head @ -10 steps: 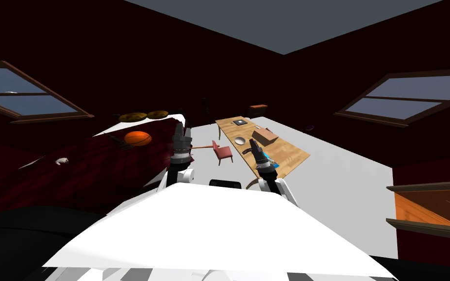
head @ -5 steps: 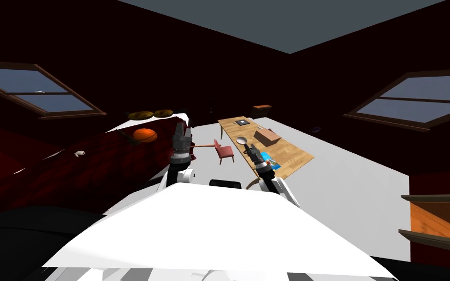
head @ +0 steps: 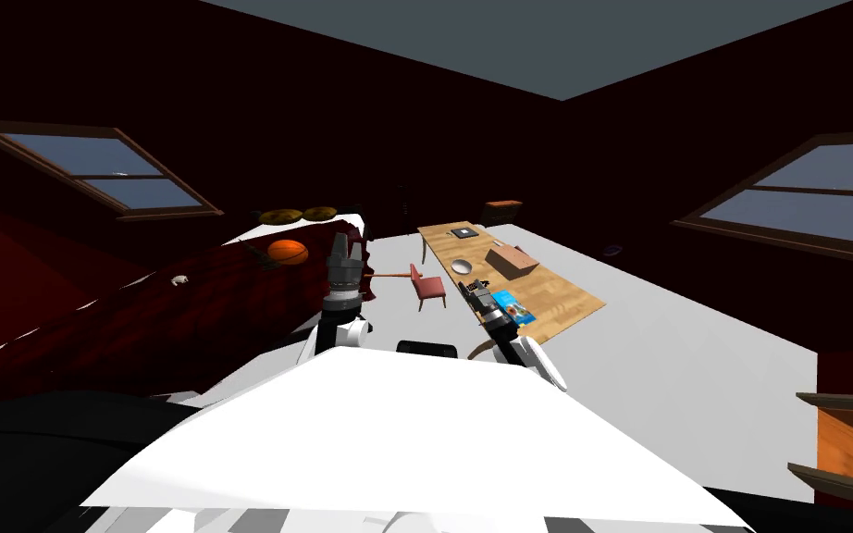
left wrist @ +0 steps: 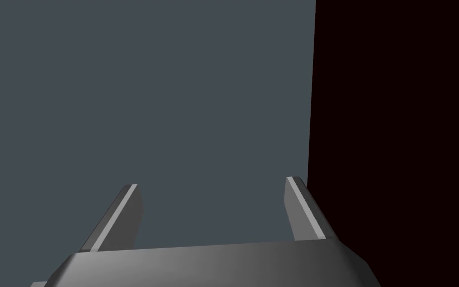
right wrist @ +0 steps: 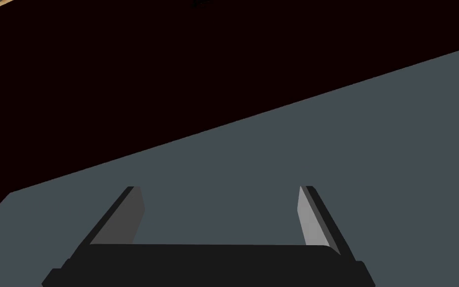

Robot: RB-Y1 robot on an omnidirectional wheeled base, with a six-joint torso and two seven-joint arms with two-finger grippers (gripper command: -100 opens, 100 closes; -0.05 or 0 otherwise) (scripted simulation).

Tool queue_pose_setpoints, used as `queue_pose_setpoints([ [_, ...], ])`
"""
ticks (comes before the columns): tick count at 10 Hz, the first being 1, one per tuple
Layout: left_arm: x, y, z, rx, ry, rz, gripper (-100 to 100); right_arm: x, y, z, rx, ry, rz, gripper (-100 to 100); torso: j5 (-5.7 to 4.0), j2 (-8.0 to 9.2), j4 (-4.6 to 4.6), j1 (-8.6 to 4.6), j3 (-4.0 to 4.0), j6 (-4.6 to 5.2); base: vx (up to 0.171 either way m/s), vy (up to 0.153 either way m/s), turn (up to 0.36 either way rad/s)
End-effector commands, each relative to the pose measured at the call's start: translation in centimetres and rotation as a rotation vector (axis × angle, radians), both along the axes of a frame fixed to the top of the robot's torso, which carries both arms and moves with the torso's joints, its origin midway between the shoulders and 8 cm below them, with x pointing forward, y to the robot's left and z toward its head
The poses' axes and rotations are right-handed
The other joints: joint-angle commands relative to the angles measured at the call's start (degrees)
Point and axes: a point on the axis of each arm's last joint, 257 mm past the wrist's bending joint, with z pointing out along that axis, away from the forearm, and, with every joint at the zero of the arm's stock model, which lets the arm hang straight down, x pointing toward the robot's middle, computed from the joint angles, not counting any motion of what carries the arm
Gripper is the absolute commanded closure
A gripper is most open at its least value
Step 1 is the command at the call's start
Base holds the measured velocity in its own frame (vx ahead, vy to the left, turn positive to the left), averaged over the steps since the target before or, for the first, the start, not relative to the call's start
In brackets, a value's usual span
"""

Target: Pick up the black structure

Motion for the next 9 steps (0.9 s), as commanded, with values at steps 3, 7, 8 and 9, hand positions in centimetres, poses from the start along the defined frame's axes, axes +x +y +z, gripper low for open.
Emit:
queue_pose_setpoints([
  [3, 0.0, 0.0, 0.0, 0.000, 0.000, 0.000, 0, 0.4, -1.0, -3.4, -0.160, 0.027, -0.021, -100, 0.00, -0.02, -0.01, -0.02, -0.01, 0.01, -0.019, -0.010, 0.090],
  [7, 0.0, 0.0, 0.0, 0.000, 0.000, 0.000, 0, 0.7, -2.9, -7.8, -0.368, 0.061, -0.041, -100, 0.00, -0.06, -0.01, 0.01, -0.03, 0.00, -0.012, -0.008, 0.103],
  [8, 0.0, 0.0, 0.0, 0.000, 0.000, 0.000, 0, 0.8, -4.1, -9.7, -0.465, 0.075, -0.048, -100, 0.00, -0.07, -0.01, 0.00, -0.04, 0.03, -0.006, -0.006, 0.142],
  [9, 0.0, 0.0, 0.0, 0.000, 0.000, 0.000, 0, 0.7, -4.1, -9.9, -0.472, 0.077, -0.048, -100, 0.00, -0.08, -0.01, -0.01, -0.04, 0.00, -0.003, -0.010, 0.068],
])
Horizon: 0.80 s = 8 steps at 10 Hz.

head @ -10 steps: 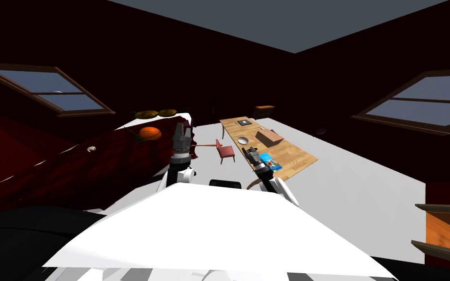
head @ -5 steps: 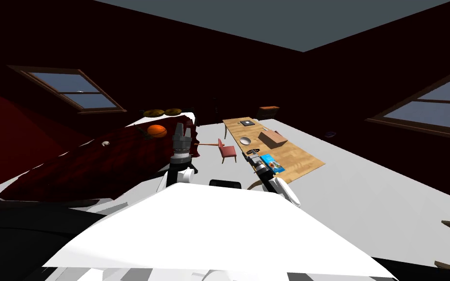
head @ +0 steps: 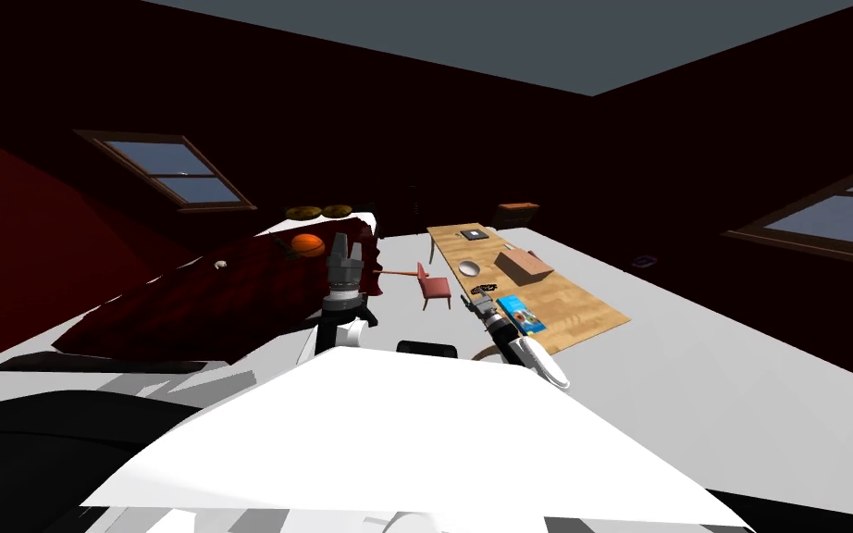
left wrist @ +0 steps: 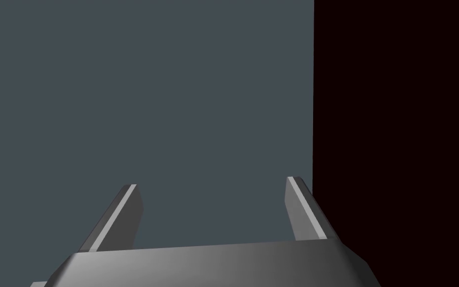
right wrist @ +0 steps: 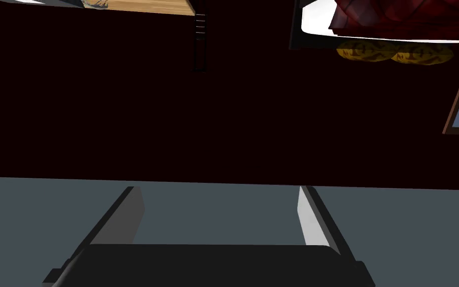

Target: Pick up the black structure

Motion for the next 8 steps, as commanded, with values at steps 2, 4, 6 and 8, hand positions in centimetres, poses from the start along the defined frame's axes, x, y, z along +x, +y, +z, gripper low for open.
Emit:
queue_pose_setpoints([
  [2, 0.0, 0.0, 0.0, 0.000, 0.000, 0.000, 0, -0.1, -1.5, -2.6, -0.122, 0.020, -0.004, -100, 0.00, -0.01, 0.00, 0.00, 0.00, -0.03, -0.002, -0.009, 0.115],
  [4, 0.0, 0.0, 0.0, 0.000, 0.000, 0.000, 0, -0.1, -3.0, -4.5, -0.225, 0.037, -0.007, -100, 0.00, -0.02, 0.00, 0.00, -0.01, -0.02, 0.001, -0.009, 0.104],
  [6, 0.0, 0.0, 0.0, 0.000, 0.000, 0.000, 0, -0.2, -6.3, -7.4, -0.407, 0.062, -0.011, -100, 0.00, -0.03, -0.01, 0.01, -0.02, -0.02, 0.008, -0.010, 0.190],
  [8, 0.0, 0.0, 0.0, 0.000, 0.000, 0.000, 0, -0.6, -8.4, -9.3, -0.519, 0.086, -0.007, -100, 0.00, -0.06, -0.01, -0.02, -0.04, 0.01, 0.012, -0.012, 0.117],
])
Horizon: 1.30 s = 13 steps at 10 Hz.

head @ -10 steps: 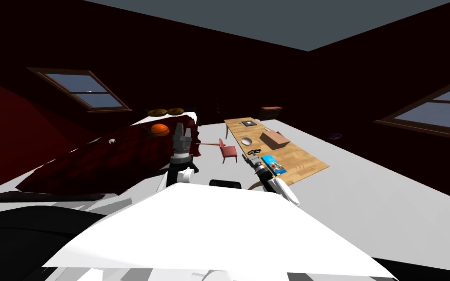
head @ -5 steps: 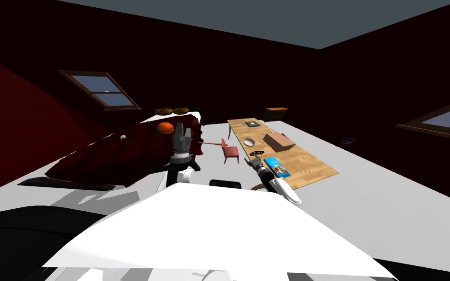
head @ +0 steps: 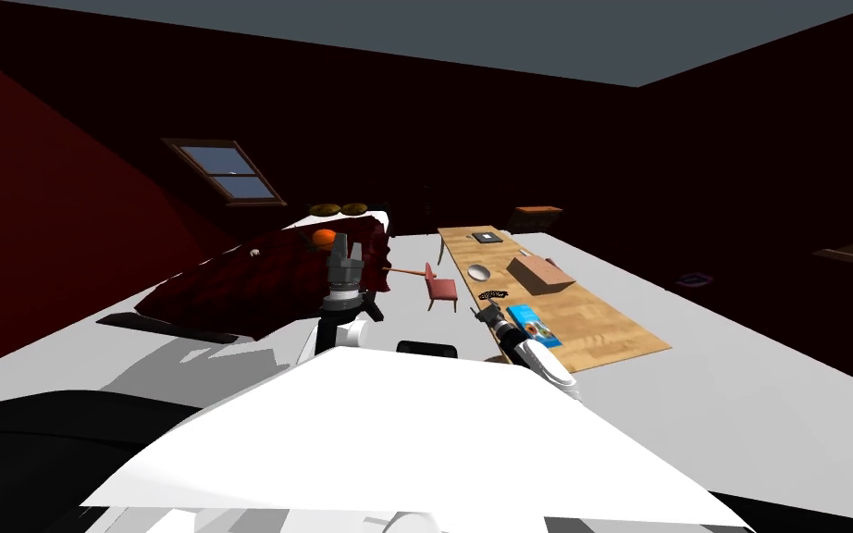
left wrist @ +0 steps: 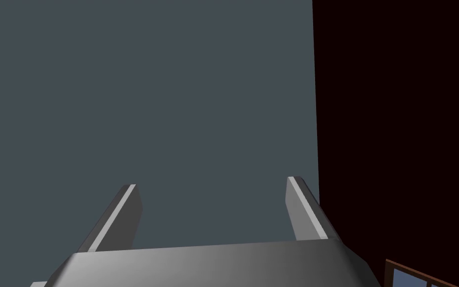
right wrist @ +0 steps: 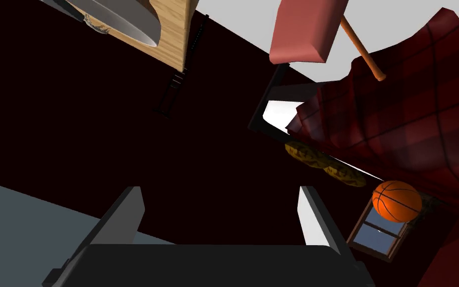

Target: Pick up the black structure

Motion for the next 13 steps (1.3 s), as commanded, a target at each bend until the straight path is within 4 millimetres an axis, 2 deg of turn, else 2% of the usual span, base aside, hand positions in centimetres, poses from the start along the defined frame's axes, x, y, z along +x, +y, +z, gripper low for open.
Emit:
queue_pose_setpoints([
  [1, 0.0, 0.0, 0.0, 0.000, 0.000, 0.000, 0, 0.2, -1.3, -1.0, -0.056, 0.009, -0.001, -100, 0.00, 0.00, 0.00, 0.00, 0.00, 0.00, 0.009, -0.010, 0.074],
  [3, 0.0, 0.0, 0.0, 0.000, 0.000, 0.000, 0, 0.0, -4.9, -2.8, -0.231, 0.030, 0.008, -100, 0.00, -0.02, 0.00, 0.00, -0.01, -0.01, 0.018, -0.014, 0.199],
  [4, 0.0, 0.0, 0.0, 0.000, 0.000, 0.000, 0, -0.3, -5.4, -3.5, -0.242, 0.045, 0.005, -100, -0.01, -0.06, -0.01, -0.03, -0.03, -0.02, 0.021, -0.020, 0.078],
  [6, 0.0, 0.0, 0.0, 0.000, 0.000, 0.000, 0, -0.7, -9.4, -5.1, -0.405, 0.075, 0.013, -100, 0.00, -0.05, -0.01, -0.01, -0.03, 0.01, 0.028, -0.014, 0.170],
  [7, 0.0, 0.0, 0.0, 0.000, 0.000, 0.000, 0, -0.9, -9.6, -5.4, -0.413, 0.083, 0.013, -100, 0.00, -0.09, -0.01, -0.01, -0.05, -0.01, 0.028, -0.020, 0.087],
  [10, 0.0, 0.0, 0.0, 0.000, 0.000, 0.000, 0, -1.9, -15.5, -7.0, -0.630, 0.135, 0.028, -100, 0.00, -0.12, -0.02, -0.03, -0.07, 0.01, 0.036, -0.021, 0.191],
  [11, 0.0, 0.0, 0.0, 0.000, 0.000, 0.000, 0, -2.1, -15.7, -7.2, -0.631, 0.141, 0.026, -100, -0.01, -0.14, -0.03, -0.03, -0.08, 0.00, 0.034, -0.022, 0.043],
  [12, 0.0, 0.0, 0.0, 0.000, 0.000, 0.000, 0, -2.5, -17.5, -7.7, -0.691, 0.161, 0.031, -100, -0.01, -0.11, -0.03, -0.01, -0.07, 0.05, 0.034, -0.015, 0.070],
  [13, 0.0, 0.0, 0.0, 0.000, 0.000, 0.000, 0, -2.5, -17.5, -7.7, -0.691, 0.161, 0.031, -100, 0.00, -0.10, -0.02, 0.00, -0.06, 0.02, 0.026, -0.014, 0.061],
])
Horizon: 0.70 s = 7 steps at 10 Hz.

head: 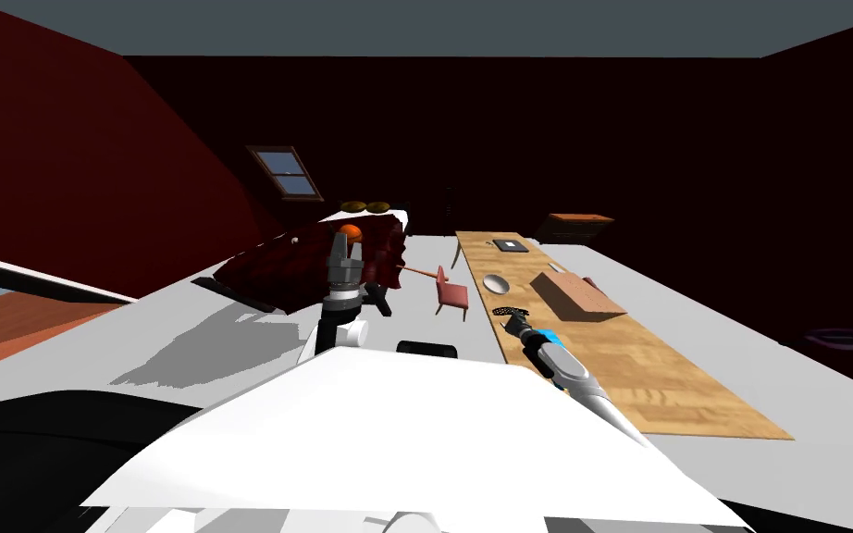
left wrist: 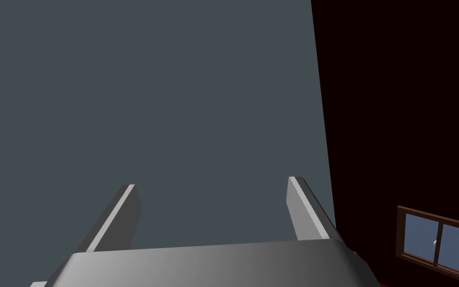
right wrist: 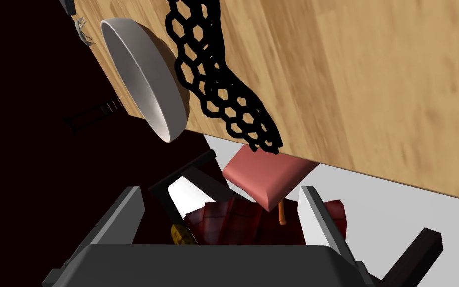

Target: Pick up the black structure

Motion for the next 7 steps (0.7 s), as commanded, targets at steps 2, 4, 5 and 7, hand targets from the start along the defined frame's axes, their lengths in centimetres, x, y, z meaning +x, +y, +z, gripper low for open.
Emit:
queue_pose_setpoints([
  [2, 0.0, 0.0, 0.0, 0.000, 0.000, 0.000, 0, -0.6, -1.9, -0.6, -0.066, 0.026, 0.007, -100, 0.00, -0.01, 0.00, -0.01, 0.00, -0.03, 0.026, -0.016, 0.102],
  [4, 0.0, 0.0, 0.0, 0.000, 0.000, 0.000, 0, -1.6, -4.8, -1.2, -0.156, 0.065, 0.010, -100, 0.00, 0.00, 0.00, 0.01, 0.00, -0.01, 0.030, -0.014, 0.111],
  [5, 0.0, 0.0, 0.0, 0.000, 0.000, 0.000, 0, -1.6, -4.8, -1.2, -0.156, 0.065, 0.010, -100, 0.00, -0.03, 0.00, -0.01, -0.01, -0.02, 0.033, -0.020, 0.072],
  [7, 0.0, 0.0, 0.0, 0.000, 0.000, 0.000, 0, -3.1, -7.7, -2.1, -0.242, 0.117, 0.013, -100, 0.00, -0.08, -0.01, -0.05, -0.04, -0.03, 0.057, -0.034, 0.158],
])
